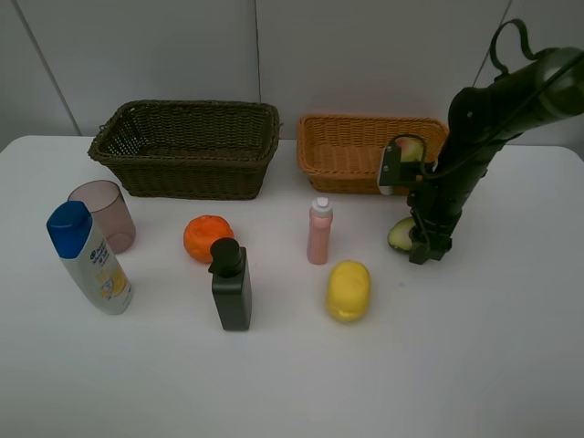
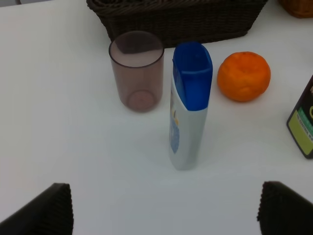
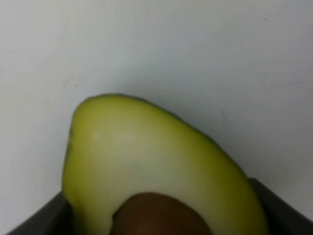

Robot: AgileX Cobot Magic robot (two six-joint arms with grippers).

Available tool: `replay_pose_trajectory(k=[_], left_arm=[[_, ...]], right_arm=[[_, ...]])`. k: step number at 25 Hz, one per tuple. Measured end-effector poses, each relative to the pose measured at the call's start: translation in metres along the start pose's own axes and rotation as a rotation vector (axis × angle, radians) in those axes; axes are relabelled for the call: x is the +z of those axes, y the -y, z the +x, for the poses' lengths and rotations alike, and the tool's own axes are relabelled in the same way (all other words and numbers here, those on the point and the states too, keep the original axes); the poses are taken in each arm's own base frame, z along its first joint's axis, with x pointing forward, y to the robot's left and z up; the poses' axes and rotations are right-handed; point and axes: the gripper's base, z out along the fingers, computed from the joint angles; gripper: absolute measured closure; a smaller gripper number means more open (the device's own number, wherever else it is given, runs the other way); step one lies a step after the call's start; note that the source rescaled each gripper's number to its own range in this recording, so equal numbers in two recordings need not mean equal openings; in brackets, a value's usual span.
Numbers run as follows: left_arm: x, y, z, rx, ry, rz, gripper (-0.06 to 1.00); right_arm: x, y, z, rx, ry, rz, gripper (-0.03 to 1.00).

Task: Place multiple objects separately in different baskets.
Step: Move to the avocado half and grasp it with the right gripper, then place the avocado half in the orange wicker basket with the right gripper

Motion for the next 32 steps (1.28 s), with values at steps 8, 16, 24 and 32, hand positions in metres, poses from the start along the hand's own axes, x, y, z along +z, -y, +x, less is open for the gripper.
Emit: replay_pose_trajectory(k=[8,16,24,32], left_arm=[[0.0,0.0,0.0,0.0,0.0,0.0,-0.05],[0.0,0.0,0.0,0.0,0.0,0.0,-0.05],[0.0,0.0,0.0,0.0,0.0,0.0,-0.05],[0.0,0.0,0.0,0.0,0.0,0.0,-0.05]], right_arm=[[0.0,0.0,0.0,0.0,0.0,0.0,0.51],[0.0,0.0,0.0,0.0,0.0,0.0,0.51],[-0.009,-0.001,0.001,0.004,-0.001,-0.007,0.51],[-0.032,-0.008,0.003,0.021,-0.007,-0.05,0.51]])
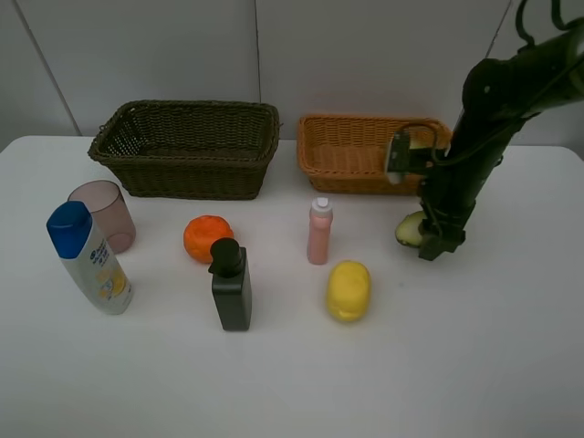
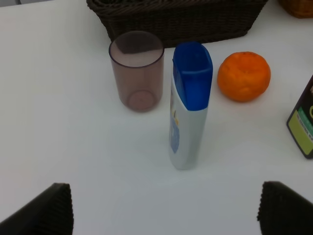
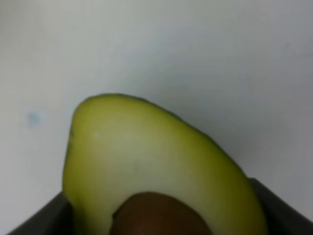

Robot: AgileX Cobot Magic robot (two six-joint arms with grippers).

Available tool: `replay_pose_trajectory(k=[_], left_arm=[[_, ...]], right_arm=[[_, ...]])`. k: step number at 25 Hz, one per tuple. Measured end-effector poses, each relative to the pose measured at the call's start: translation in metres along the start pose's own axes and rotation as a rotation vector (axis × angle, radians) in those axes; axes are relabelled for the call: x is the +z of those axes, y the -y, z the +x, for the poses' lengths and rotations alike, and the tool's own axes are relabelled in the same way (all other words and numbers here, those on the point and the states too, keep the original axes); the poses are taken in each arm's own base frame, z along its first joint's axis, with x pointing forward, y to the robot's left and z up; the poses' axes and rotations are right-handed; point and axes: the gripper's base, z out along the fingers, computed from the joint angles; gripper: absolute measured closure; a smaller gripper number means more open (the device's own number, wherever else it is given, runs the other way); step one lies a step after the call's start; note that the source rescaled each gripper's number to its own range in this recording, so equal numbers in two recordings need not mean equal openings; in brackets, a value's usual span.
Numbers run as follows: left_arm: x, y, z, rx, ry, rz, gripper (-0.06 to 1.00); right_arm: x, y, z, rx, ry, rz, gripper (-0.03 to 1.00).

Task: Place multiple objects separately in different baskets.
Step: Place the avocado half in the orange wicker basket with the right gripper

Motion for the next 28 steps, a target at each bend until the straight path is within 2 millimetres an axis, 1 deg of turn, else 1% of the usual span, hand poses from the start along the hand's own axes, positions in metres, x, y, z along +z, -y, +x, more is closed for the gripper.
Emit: replay_pose_trajectory(k=[6,7,9,12,17,24,26,28], left_arm=[[0.0,0.0,0.0,0.0,0.0,0.0,-0.05],[0.0,0.0,0.0,0.0,0.0,0.0,-0.05],[0.0,0.0,0.0,0.0,0.0,0.0,-0.05],[0.0,0.0,0.0,0.0,0.0,0.0,-0.05],[0.0,0.0,0.0,0.0,0.0,0.0,-0.05],[0.0,0.0,0.0,0.0,0.0,0.0,-0.05],[0.0,0.0,0.0,0.0,0.0,0.0,-0.05],[0.0,0.0,0.0,0.0,0.0,0.0,-0.05]], right_arm=[[-0.029,-0.004,-0.003,0.046,0.08,0.033,0.51],[-0.04,-0.004,-0.005,0.064,0.116,0.049,0.51],[-0.05,-0.003,-0.008,0.082,0.152,0.064,0.51],[-0.063,0.001,-0.014,0.105,0.205,0.088,0.51],[-0.083,0.015,-0.026,0.149,0.317,0.156,0.51],[-0.099,0.037,-0.039,0.267,0.519,0.359,0.51],[-0.1,0.043,-0.042,0.318,0.575,0.41,0.51],[-0.097,0.051,-0.045,0.375,0.622,0.453,0.51]])
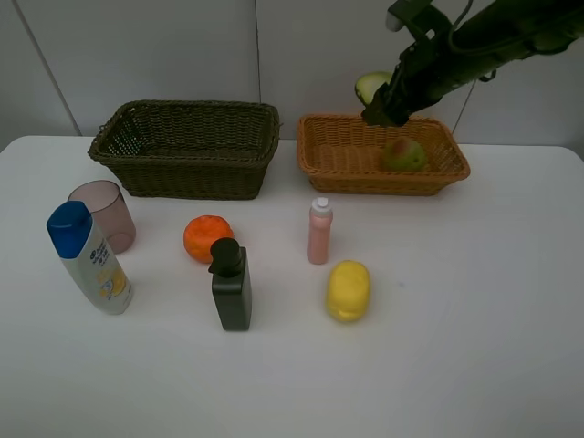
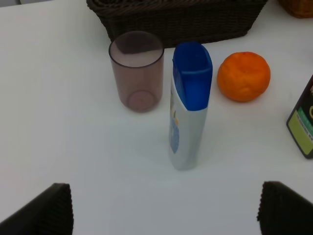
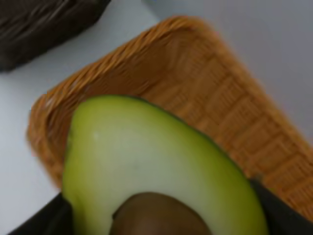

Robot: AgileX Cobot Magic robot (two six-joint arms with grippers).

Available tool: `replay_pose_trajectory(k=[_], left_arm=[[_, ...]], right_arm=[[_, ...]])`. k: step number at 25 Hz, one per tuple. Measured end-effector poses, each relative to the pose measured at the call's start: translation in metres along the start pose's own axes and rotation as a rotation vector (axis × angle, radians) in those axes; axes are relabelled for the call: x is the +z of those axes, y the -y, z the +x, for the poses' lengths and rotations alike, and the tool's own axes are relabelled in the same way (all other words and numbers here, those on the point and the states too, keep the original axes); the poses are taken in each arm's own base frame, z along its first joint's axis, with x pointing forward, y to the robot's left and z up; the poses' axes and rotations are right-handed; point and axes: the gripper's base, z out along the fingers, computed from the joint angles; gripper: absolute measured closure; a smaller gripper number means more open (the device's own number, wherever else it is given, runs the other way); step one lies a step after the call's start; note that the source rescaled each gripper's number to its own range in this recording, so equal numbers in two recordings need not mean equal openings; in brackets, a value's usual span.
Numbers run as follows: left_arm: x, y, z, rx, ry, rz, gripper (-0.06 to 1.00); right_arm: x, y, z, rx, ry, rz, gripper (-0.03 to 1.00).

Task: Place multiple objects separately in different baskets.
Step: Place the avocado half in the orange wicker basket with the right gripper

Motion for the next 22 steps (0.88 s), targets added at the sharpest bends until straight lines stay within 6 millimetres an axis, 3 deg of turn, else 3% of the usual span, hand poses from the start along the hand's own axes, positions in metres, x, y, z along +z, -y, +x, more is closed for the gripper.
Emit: replay_pose_trajectory(k=[14,22], left_arm=[[0.0,0.0,0.0,0.0,-0.001,0.0,-0.05],[0.0,0.0,0.0,0.0,-0.001,0.0,-0.05]], right_arm=[[0.062,0.008,0.029,0.187,0.027,0.173,0.51],[0.08,0.006,0.04,0.224,0.006,0.184,0.51]])
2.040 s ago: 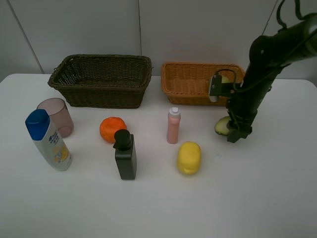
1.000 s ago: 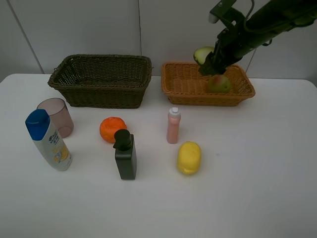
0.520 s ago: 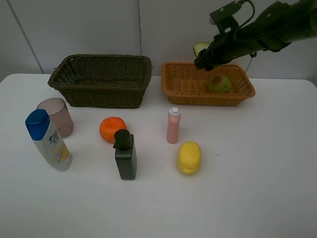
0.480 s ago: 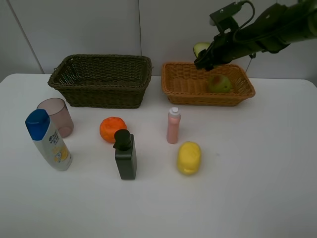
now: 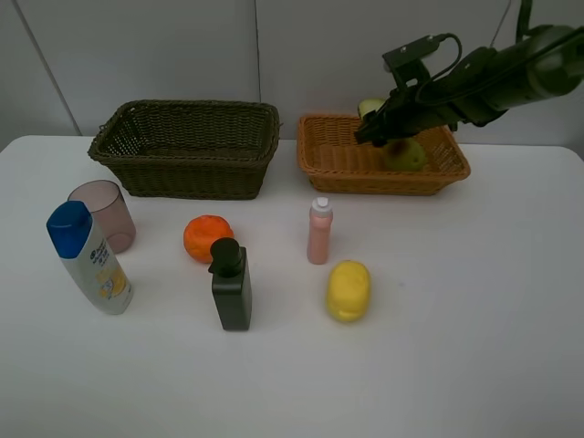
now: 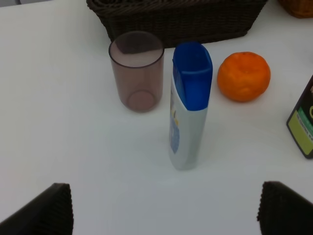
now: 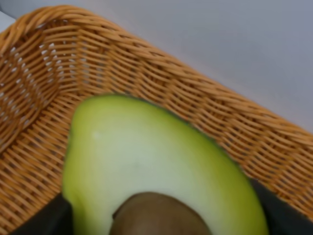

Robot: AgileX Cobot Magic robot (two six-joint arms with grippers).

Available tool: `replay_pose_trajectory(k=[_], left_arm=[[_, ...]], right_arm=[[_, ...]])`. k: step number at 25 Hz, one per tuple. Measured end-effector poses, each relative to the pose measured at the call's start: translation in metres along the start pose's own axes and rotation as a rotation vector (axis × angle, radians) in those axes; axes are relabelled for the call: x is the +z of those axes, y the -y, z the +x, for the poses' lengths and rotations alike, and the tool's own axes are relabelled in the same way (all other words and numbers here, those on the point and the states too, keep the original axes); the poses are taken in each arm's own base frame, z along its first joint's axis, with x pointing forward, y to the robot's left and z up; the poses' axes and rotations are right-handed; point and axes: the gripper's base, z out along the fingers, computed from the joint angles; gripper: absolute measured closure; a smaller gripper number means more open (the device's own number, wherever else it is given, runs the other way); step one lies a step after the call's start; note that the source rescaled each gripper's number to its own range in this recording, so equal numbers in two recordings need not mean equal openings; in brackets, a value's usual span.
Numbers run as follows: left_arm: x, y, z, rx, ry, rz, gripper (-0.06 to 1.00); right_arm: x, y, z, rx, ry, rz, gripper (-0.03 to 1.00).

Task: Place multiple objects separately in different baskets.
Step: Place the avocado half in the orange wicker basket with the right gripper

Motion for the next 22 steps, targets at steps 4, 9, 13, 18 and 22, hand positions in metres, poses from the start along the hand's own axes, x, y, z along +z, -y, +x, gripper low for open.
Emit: replay_pose_trajectory(k=[4,9,13,18,22], left_arm=[[0.0,0.0,0.0,0.0,0.0,0.0,-0.05],[0.0,0.0,0.0,0.0,0.0,0.0,-0.05],[0.0,0.0,0.0,0.0,0.0,0.0,-0.05],[0.0,0.0,0.0,0.0,0.0,0.0,-0.05],[0.0,0.0,0.0,0.0,0.0,0.0,-0.05]], right_arm=[[0.0,0.0003,-0.0001,0.001,0.002,0.003,0.51],[0.0,0.0002,-0.0001,0.015,0.001,0.002,0.51],[0.0,0.0001,-0.0002,0.04,0.002,0.001,0.51],[0.0,0.0001,-0.0002,0.041,0.002,0.001,0.4],[0.0,0.0002,-0.0002,0.041,0.003,0.002,0.04]])
